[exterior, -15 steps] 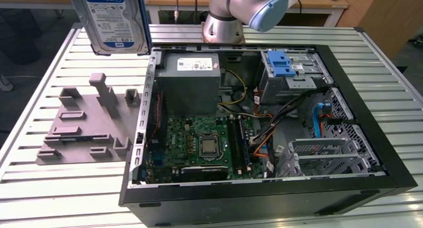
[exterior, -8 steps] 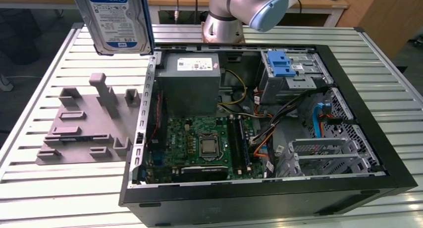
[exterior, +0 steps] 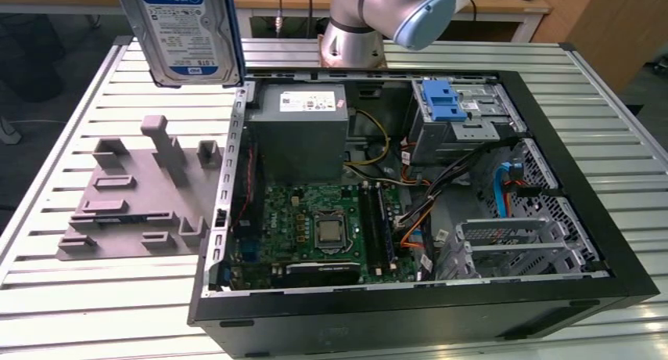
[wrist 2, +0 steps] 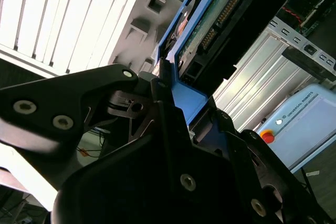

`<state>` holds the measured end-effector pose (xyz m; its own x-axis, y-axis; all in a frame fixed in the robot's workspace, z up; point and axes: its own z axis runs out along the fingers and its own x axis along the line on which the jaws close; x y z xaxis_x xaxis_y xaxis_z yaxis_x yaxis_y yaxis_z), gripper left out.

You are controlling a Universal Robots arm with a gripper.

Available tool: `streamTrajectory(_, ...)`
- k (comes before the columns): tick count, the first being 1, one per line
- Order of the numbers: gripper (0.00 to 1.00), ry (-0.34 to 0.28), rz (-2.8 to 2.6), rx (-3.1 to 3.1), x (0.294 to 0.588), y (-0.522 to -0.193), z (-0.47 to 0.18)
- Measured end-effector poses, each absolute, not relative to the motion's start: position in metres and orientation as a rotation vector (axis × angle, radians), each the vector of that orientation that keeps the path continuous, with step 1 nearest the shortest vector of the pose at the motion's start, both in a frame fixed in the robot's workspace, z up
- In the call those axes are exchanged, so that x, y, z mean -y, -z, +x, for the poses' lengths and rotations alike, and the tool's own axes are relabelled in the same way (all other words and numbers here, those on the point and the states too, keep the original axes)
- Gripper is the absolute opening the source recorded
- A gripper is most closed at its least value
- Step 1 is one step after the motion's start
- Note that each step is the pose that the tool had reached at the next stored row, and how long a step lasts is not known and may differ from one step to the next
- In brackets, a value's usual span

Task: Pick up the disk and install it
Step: 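Pick up the disk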

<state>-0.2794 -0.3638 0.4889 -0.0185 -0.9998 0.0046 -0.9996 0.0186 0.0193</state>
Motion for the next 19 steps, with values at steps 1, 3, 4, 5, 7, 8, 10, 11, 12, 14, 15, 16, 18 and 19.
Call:
streamTrajectory(1, 0.36, 0.017, 2.189, 2.230, 0.364, -0.489, -0.279)
streamTrajectory(3, 0.36, 0.017, 2.189, 2.230, 0.364, -0.489, -0.277)
streamTrajectory(4, 0.36, 0.017, 2.189, 2.230, 0.364, -0.489, -0.276)
streamTrajectory(5, 0.36, 0.017, 2.189, 2.230, 0.364, -0.489, -0.275)
streamTrajectory(7, 0.36, 0.017, 2.189, 2.230, 0.364, -0.489, -0.274)
streamTrajectory(8, 0.36, 0.017, 2.189, 2.230, 0.364, -0.489, -0.273)
streamTrajectory(10, 0.36, 0.017, 2.189, 2.230, 0.364, -0.489, -0.272)
streamTrajectory(11, 0.36, 0.017, 2.189, 2.230, 0.364, -0.489, -0.271)
streamTrajectory(12, 0.36, 0.017, 2.189, 2.230, 0.364, -0.489, -0.270)
streamTrajectory(14, 0.36, 0.017, 2.189, 2.230, 0.364, -0.489, -0.268)
streamTrajectory(15, 0.36, 0.017, 2.189, 2.230, 0.364, -0.489, -0.267)
streamTrajectory(16, 0.36, 0.017, 2.189, 2.230, 0.364, -0.489, -0.267)
streamTrajectory(18, 0.36, 0.017, 2.189, 2.230, 0.364, -0.489, -0.265)
streamTrajectory(19, 0.36, 0.017, 2.189, 2.230, 0.364, -0.489, -0.264)
